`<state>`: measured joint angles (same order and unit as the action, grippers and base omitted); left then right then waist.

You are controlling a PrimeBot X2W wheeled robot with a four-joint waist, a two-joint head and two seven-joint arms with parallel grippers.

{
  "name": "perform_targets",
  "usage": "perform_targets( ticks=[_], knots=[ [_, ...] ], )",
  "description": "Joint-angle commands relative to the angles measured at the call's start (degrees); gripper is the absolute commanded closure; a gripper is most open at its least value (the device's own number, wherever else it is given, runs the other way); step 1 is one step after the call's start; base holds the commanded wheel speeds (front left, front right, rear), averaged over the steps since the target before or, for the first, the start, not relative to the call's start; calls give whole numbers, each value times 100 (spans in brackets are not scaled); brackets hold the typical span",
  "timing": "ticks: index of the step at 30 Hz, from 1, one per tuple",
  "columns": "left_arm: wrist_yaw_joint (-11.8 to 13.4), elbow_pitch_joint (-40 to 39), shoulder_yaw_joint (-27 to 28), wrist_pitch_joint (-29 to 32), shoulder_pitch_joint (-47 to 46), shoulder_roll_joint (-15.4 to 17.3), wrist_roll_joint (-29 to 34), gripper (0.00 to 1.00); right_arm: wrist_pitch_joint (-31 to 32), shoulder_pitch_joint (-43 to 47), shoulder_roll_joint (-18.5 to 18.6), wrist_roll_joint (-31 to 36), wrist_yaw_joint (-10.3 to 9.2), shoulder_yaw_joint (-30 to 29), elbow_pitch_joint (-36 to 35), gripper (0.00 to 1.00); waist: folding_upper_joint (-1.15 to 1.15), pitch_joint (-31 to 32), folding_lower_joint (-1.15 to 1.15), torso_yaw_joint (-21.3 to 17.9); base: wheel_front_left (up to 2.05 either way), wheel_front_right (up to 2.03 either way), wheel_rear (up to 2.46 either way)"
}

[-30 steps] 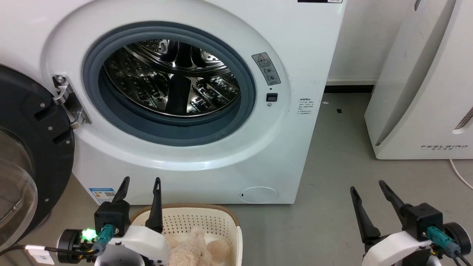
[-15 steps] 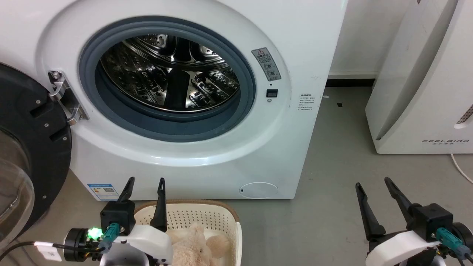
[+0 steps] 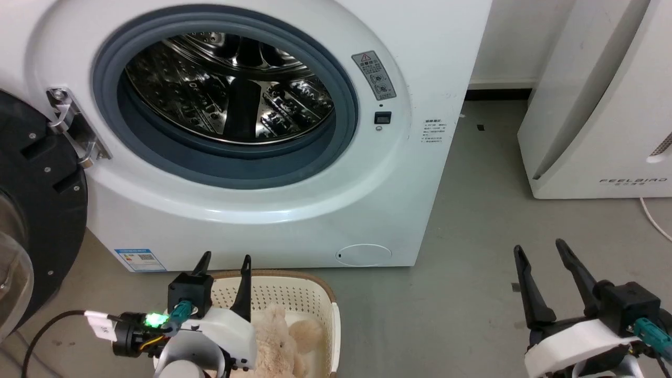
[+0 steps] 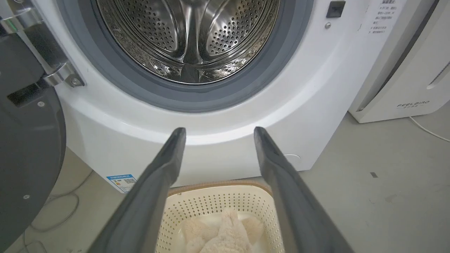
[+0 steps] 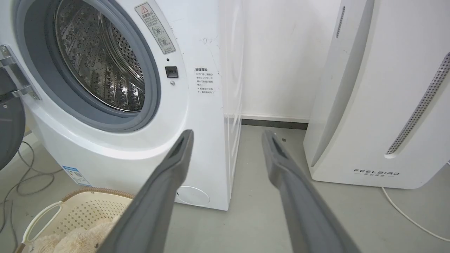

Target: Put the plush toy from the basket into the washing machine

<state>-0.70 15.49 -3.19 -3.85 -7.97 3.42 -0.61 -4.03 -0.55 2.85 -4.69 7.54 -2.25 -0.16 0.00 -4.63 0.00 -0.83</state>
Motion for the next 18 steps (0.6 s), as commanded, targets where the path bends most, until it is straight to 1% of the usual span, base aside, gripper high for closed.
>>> perform_targets(
  ticks=[1, 10, 18],
  knots=[
    [-24, 142, -39, -48, -134, 40, -18, 0, -51, -86, 1, -49, -2, -24, -20, 0, 0, -39, 0, -13, 0, 0, 0],
    [-141, 1014, -219, 6, -623, 134, -8, 0, -158, -258, 1, -185, -2, -66, -26, 0, 0, -369, 0, -103, 0, 0, 0],
    [-229, 1606, -368, 152, -1050, 270, -34, 0, -253, -450, 1, -297, -2, -82, -57, 0, 0, -744, 0, -205, 0, 0, 0]
  ],
)
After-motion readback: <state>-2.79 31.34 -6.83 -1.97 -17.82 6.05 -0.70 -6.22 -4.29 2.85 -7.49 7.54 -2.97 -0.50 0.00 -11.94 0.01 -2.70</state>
